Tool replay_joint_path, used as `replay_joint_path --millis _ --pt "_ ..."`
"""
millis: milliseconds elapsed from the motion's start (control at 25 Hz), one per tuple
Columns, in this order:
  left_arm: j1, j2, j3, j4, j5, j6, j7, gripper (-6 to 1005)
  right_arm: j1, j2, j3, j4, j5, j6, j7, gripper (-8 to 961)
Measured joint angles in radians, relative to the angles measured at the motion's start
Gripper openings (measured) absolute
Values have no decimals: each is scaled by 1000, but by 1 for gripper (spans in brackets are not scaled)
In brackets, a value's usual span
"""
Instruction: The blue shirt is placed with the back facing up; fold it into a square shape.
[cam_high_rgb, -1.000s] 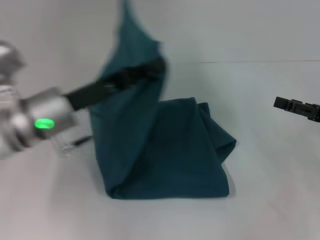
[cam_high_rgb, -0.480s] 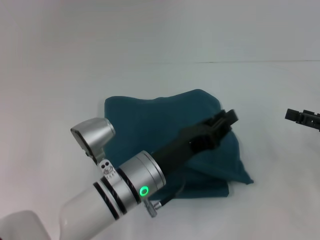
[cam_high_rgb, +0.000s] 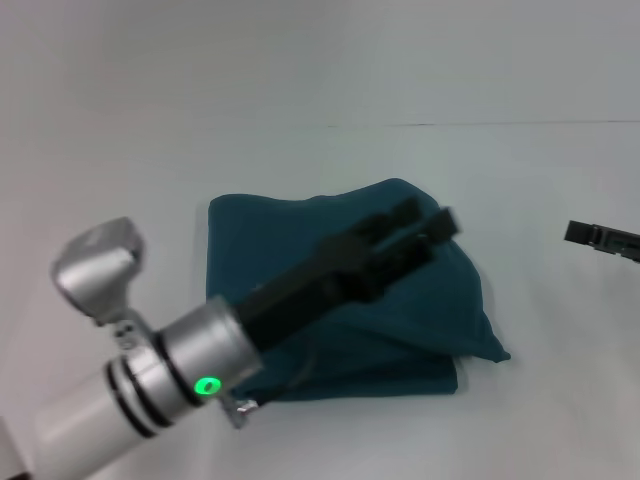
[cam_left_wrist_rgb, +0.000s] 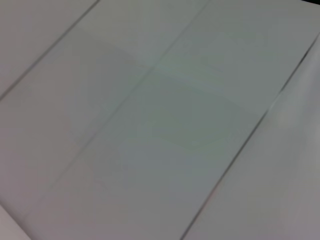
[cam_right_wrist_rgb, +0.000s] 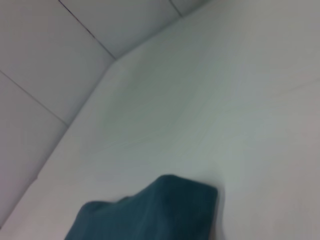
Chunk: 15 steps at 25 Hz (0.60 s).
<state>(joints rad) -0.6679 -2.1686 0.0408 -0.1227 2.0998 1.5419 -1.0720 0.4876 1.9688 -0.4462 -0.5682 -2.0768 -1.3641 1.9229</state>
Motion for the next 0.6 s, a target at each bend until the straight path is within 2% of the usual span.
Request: replay_joint_path --millis 120,240,320,600 --pt "34 1 0 99 1 59 -12 525 50 -19 -45 21 -56 21 113 906" --pt "65 4 0 195 0 97 -18 670 106 -28 -77 61 -101 51 182 906" --pt "85 5 2 248 0 111 -20 767 142 -23 -107 83 -121 82 216 906" --pt "154 6 72 441 1 197 7 877 218 19 -162 118 -143 149 259 905"
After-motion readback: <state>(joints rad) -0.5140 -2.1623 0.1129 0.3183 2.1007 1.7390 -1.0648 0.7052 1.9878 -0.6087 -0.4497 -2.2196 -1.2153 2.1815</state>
